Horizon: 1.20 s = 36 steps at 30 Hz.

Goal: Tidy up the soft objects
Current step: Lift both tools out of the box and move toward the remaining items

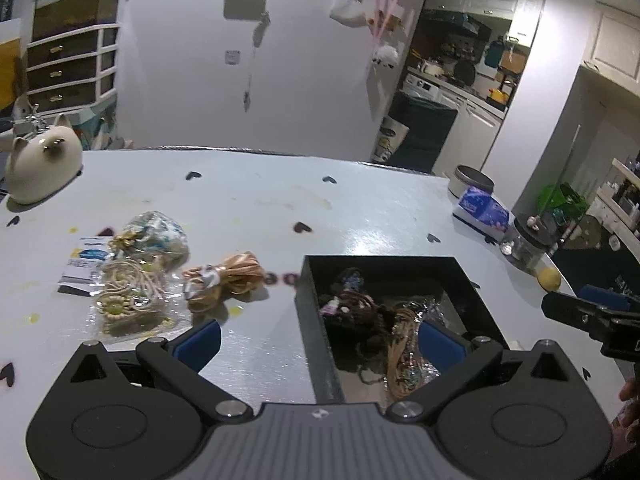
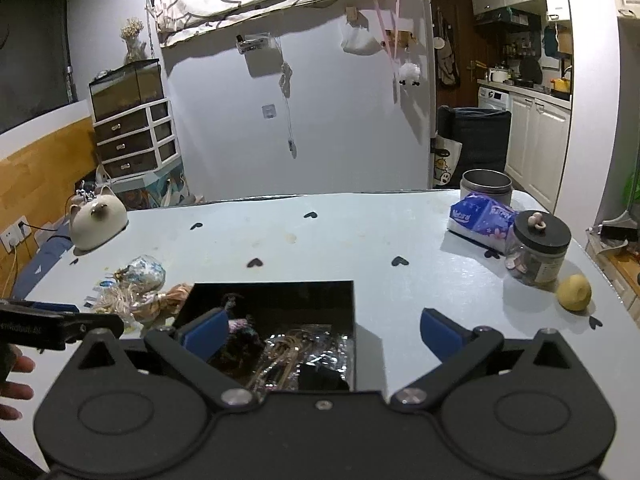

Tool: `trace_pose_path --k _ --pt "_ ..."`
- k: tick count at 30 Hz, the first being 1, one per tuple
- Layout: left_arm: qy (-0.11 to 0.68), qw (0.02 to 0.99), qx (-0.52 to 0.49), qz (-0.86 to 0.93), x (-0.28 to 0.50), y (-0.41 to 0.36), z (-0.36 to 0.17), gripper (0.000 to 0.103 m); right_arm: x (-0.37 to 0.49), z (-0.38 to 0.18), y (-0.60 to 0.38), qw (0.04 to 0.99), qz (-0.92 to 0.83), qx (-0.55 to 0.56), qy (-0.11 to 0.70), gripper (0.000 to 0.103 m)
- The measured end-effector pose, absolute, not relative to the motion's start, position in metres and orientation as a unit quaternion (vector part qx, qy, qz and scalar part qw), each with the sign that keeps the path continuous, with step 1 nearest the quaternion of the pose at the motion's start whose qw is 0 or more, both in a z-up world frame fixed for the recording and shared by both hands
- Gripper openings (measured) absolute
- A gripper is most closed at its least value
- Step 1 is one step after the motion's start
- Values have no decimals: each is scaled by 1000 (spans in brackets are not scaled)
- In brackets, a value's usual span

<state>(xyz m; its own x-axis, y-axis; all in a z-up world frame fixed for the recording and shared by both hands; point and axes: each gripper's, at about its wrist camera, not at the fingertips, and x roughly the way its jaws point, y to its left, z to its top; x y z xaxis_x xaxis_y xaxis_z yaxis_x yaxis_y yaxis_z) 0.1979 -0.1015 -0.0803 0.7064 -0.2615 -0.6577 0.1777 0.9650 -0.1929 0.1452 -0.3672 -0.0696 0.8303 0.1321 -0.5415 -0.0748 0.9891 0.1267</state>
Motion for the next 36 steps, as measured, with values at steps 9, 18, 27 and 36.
trace_pose_path --k 9,18,27,36 --pt "349 929 -59 -106 194 -71 -72 103 143 -66 -339 958 47 47 278 103" --pt "345 931 -54 -109 199 -26 -65 103 146 -64 -296 961 35 52 271 103" --pt "343 932 -55 -104 205 26 -63 103 153 -63 -244 960 40 48 273 103" --pt "343 932 -52 -106 212 74 -65 103 160 -68 -193 959 48 51 275 103"
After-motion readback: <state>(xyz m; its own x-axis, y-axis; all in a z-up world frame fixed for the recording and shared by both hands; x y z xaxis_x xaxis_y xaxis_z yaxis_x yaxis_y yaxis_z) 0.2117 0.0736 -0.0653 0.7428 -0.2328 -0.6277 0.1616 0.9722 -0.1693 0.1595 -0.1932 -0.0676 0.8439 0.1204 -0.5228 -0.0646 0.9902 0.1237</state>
